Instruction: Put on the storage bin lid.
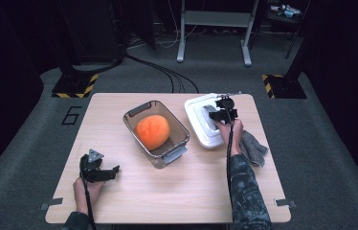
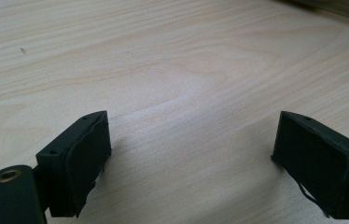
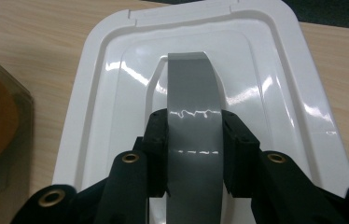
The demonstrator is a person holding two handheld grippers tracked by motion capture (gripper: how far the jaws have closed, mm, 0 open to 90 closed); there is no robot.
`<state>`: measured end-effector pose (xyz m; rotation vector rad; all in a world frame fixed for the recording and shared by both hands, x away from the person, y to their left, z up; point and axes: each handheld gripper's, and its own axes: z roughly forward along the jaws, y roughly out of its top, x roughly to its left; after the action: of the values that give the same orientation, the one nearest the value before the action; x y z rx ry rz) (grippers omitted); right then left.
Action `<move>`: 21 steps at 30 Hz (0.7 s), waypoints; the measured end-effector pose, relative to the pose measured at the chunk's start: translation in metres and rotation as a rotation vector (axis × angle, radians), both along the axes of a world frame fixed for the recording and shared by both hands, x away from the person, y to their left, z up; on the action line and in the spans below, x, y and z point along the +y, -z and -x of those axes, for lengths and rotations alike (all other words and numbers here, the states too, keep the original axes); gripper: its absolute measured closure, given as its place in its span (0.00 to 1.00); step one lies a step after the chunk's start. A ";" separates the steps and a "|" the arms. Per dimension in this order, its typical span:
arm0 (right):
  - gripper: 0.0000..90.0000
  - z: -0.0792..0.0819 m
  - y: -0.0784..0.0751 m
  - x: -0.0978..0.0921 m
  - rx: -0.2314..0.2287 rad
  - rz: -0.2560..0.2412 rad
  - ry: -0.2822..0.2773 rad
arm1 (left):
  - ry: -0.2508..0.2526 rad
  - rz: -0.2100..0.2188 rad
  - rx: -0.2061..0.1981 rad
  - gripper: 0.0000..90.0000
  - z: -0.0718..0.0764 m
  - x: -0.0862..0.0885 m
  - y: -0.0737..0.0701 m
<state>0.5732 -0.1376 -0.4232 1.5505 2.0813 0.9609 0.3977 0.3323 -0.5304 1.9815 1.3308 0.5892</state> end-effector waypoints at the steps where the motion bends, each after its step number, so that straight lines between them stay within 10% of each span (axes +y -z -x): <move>1: 0.74 0.001 -0.003 -0.001 0.000 0.003 0.005 | 0.000 0.000 0.000 0.12 0.000 0.000 0.000; 21: 0.74 0.016 -0.061 -0.008 -0.062 -0.015 -0.022 | -0.001 -0.004 -0.003 0.12 0.000 0.000 0.000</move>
<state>0.5572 -0.1457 -0.3626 1.4893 2.0572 1.0209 0.3977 0.3323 -0.5303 1.9833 1.3296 0.5953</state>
